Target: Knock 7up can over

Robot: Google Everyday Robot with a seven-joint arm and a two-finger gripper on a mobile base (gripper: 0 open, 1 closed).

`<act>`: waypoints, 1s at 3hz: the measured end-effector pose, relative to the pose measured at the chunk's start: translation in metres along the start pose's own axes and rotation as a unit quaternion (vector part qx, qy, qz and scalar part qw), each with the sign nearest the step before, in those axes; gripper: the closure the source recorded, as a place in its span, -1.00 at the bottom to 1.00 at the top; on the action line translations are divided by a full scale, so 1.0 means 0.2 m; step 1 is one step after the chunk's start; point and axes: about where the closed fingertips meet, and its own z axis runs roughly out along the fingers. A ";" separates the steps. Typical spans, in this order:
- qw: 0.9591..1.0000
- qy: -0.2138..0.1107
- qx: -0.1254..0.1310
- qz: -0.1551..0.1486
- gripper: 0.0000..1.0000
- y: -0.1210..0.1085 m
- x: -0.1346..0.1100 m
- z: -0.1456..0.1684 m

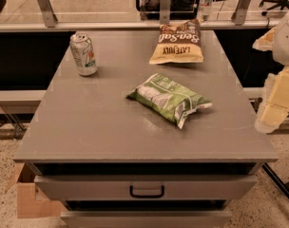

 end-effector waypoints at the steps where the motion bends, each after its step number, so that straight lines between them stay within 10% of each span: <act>1: 1.000 0.000 0.000 0.000 -1.00 0.00 0.00 0.00; 2: 1.000 -0.009 0.003 -0.001 -1.00 -0.01 -0.03 0.00; 3: 0.995 -0.100 -0.001 0.008 -1.00 -0.07 -0.17 0.07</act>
Offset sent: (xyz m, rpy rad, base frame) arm 0.0065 0.0137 -0.0016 0.0427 -0.0070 0.0140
